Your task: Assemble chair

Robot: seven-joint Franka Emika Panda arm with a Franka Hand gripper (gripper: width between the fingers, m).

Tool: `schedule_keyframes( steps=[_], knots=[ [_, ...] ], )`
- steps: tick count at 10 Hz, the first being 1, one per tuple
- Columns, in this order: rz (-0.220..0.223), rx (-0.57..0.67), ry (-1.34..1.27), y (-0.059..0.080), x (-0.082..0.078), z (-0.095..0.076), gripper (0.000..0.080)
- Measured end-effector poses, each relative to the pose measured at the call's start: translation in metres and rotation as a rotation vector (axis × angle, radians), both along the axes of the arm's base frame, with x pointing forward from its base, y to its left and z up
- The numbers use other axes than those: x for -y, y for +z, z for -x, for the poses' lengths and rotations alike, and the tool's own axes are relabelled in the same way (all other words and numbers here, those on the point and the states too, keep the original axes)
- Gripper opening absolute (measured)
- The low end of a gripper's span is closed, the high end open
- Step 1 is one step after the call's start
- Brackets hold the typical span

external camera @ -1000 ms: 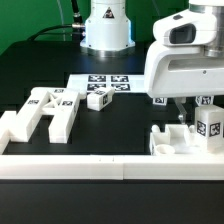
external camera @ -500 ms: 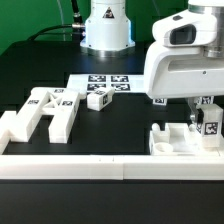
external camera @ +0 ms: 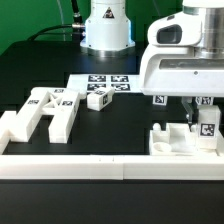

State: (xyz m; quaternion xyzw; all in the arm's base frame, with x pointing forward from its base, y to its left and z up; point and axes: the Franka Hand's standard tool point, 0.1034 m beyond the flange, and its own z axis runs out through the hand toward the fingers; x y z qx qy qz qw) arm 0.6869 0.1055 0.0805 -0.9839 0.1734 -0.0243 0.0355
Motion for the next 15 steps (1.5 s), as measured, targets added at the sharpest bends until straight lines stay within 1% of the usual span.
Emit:
schedule_keyframes(
  steps=[1, 4, 6, 10, 13, 15],
  knots=[
    [0.000, -0.007, -0.095, -0.0003, -0.0030, 0.0009, 0.0291],
    [-0.025, -0.022, -0.411, -0.0010, -0.0001, 0.0004, 0.0291],
    [-0.030, -0.039, -0.620, -0.0007, -0.0005, 0.0011, 0.0291],
    [-0.049, -0.058, -0.932, -0.0009, -0.0008, 0.0014, 0.0291],
    [-0.059, -0.067, -1.067, -0.0010, -0.0004, 0.0013, 0.0291],
    [-0.059, -0.067, -1.070, -0.0011, -0.0005, 0.0013, 0.0297]
  ],
)
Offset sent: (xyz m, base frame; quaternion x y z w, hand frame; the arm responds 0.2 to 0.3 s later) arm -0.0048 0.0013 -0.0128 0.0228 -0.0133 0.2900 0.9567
